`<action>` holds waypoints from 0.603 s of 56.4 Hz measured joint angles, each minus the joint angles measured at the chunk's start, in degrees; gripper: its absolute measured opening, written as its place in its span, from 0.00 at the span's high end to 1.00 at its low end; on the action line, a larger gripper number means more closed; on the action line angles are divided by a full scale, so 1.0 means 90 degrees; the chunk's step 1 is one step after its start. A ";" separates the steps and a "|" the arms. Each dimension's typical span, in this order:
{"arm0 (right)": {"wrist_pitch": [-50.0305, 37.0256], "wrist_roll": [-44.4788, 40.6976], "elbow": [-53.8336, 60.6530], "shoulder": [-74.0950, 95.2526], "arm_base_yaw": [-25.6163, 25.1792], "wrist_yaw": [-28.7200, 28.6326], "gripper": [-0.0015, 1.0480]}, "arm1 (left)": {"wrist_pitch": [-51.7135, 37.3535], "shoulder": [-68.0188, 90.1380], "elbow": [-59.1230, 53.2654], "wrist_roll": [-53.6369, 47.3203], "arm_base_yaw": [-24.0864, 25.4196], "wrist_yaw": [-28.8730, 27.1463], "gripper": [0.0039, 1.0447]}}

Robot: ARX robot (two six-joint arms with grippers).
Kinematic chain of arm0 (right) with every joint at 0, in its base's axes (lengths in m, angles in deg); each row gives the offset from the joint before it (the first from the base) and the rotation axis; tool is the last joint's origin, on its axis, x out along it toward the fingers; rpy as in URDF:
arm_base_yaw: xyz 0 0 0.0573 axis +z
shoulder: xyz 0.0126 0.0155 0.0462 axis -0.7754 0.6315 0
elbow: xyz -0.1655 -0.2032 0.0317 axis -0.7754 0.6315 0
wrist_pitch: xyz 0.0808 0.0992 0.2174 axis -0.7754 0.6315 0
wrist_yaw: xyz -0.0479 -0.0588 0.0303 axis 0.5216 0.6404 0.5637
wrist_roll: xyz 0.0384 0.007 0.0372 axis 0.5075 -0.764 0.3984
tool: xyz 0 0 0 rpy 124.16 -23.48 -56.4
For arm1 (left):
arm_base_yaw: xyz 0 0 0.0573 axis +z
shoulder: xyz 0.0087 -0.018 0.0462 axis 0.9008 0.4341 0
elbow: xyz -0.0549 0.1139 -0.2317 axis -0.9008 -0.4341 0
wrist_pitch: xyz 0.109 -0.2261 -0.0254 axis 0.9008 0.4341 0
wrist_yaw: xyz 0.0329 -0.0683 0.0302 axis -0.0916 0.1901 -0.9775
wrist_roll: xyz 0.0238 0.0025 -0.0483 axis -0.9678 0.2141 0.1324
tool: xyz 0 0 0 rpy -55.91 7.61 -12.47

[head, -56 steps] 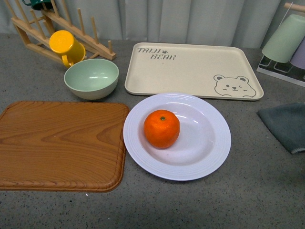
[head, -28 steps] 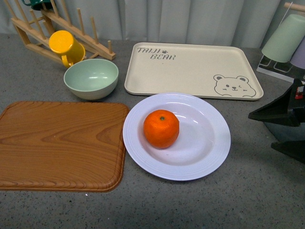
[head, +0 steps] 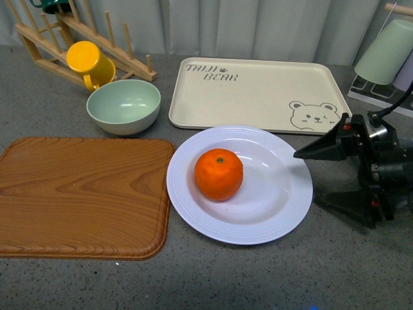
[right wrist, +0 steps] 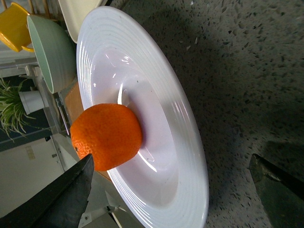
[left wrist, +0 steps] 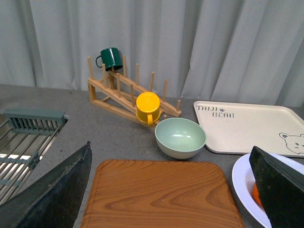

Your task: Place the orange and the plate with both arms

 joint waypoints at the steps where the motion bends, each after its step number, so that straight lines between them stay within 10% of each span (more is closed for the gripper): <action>1: -0.0053 0.0044 -0.0019 0.0053 0.0034 -0.0017 0.09 | 0.0000 0.0000 0.0000 0.0000 0.0000 0.0000 0.06; 13: -0.0408 0.0415 -0.0238 0.0342 0.0287 -0.0090 0.10 | 0.0000 0.0000 0.0000 0.0000 0.0000 0.0000 0.06; 34: -0.0109 0.0316 -0.0435 0.0614 0.0323 0.0112 0.68 | 0.0000 0.0000 0.0000 0.0000 0.0000 0.0000 0.06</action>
